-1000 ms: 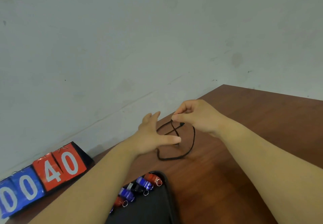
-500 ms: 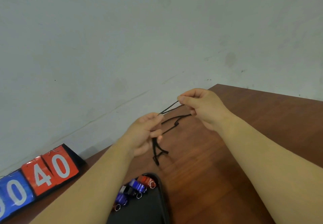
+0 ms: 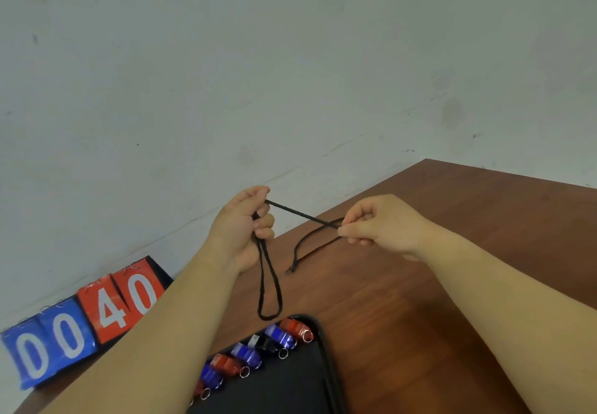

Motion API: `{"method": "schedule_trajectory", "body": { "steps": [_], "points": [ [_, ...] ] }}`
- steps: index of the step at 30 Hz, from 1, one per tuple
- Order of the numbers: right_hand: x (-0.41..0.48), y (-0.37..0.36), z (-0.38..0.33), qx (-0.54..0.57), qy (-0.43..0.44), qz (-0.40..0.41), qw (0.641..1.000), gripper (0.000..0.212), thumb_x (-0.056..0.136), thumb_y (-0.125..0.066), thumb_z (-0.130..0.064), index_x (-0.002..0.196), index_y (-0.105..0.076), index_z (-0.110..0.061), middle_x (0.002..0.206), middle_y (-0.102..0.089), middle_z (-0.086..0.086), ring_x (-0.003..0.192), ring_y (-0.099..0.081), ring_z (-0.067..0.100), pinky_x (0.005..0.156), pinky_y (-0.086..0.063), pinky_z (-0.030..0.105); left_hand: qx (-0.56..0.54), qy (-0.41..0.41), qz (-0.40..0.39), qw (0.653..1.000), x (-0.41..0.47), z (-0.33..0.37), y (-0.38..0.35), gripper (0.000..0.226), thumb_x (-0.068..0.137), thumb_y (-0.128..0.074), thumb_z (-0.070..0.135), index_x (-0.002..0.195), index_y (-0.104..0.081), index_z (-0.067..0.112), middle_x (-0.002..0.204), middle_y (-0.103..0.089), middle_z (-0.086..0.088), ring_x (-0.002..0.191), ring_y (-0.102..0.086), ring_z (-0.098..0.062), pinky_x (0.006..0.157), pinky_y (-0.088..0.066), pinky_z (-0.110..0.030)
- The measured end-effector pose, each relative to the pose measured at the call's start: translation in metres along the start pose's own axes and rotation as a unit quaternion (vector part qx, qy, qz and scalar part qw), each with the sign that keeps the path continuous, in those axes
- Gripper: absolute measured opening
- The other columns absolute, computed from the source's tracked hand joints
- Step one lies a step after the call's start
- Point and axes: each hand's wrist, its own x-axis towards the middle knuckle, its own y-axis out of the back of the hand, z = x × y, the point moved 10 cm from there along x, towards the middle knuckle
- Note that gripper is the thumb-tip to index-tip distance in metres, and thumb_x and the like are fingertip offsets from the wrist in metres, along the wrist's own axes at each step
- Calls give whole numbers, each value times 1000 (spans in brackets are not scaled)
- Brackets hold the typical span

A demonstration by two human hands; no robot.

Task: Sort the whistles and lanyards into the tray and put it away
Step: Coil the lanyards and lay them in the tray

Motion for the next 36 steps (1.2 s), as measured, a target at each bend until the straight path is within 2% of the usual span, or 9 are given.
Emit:
{"method": "schedule_trajectory", "body": {
  "steps": [4, 9, 13, 17, 21, 24, 28, 31, 36],
  "points": [
    [-3, -8, -4, -19, 10, -32, 999, 11, 90, -77, -19, 101, -77, -17, 83, -79, 1, 72, -73, 8, 67, -56, 18, -20, -2, 22, 1000, 1, 1, 6, 14, 105, -53, 15, 95, -61, 18, 62, -46, 3, 45, -29, -6, 39, -28, -16],
    [-2, -7, -5, -117, 25, -17, 993, 13, 95, -68, -35, 96, -77, -26, 84, -79, -12, 75, -74, 5, 72, -56, 24, -47, -1, 27, 999, 3, -1, 8, 12, 106, -51, 16, 99, -60, 19, 62, -46, 3, 49, -37, -8, 45, -37, -19],
    [-4, -22, 6, -26, -18, -55, 998, 17, 96, -68, -32, 97, -78, -19, 88, -79, -6, 76, -70, 6, 78, -58, 26, -109, 1, 24, 994, 4, -4, -1, 13, 106, -46, 14, 103, -58, 19, 63, -45, 4, 53, -43, -10, 55, -38, -23],
    [-12, -56, 17, 74, -71, -139, 985, 12, 95, -69, -24, 99, -75, -14, 88, -72, 2, 68, -55, 10, 80, -53, 26, -174, -3, 19, 985, 3, 2, -15, 14, 105, -46, 13, 99, -56, 20, 58, -39, 6, 48, -37, -9, 47, -35, -20],
    [-19, -80, 12, 185, -79, -193, 960, 4, 93, -72, -18, 92, -69, -17, 100, -72, 6, 95, -64, 20, 100, -52, 34, -229, -16, 24, 973, 3, 11, -26, 18, 105, -44, 11, 93, -55, 19, 55, -33, 6, 45, -31, -10, 44, -33, -20],
    [-25, -88, 5, 251, -84, -235, 935, 6, 97, -66, -16, 92, -65, -18, 119, -74, 11, 116, -69, 25, 103, -54, 40, -249, -27, 35, 967, 5, 15, -27, 21, 105, -42, 9, 91, -55, 19, 55, -31, 6, 48, -28, -11, 48, -31, -21],
    [-28, -91, 1, 285, -82, -236, 925, 7, 98, -64, -15, 91, -64, -17, 114, -75, 9, 108, -69, 25, 108, -49, 48, -260, -42, 63, 963, 5, 19, -22, 21, 106, -39, 8, 99, -57, 17, 56, -30, 5, 50, -26, -12, 53, -30, -23],
    [-29, -94, 0, 289, -80, -236, 924, 9, 98, -64, -14, 89, -66, -17, 107, -74, 9, 104, -69, 24, 107, -50, 48, -266, -39, 80, 960, 4, 17, -20, 22, 106, -38, 8, 103, -58, 17, 55, -32, 5, 48, -28, -11, 53, -32, -23],
    [-28, -88, -1, 291, -86, -222, 927, 13, 98, -64, -14, 86, -64, -18, 84, -68, 5, 83, -65, 17, 90, -58, 39, -246, -40, 111, 962, 3, 16, -8, 22, 106, -38, 9, 103, -58, 17, 56, -31, 5, 48, -28, -11, 53, -30, -23]
  ]
}}
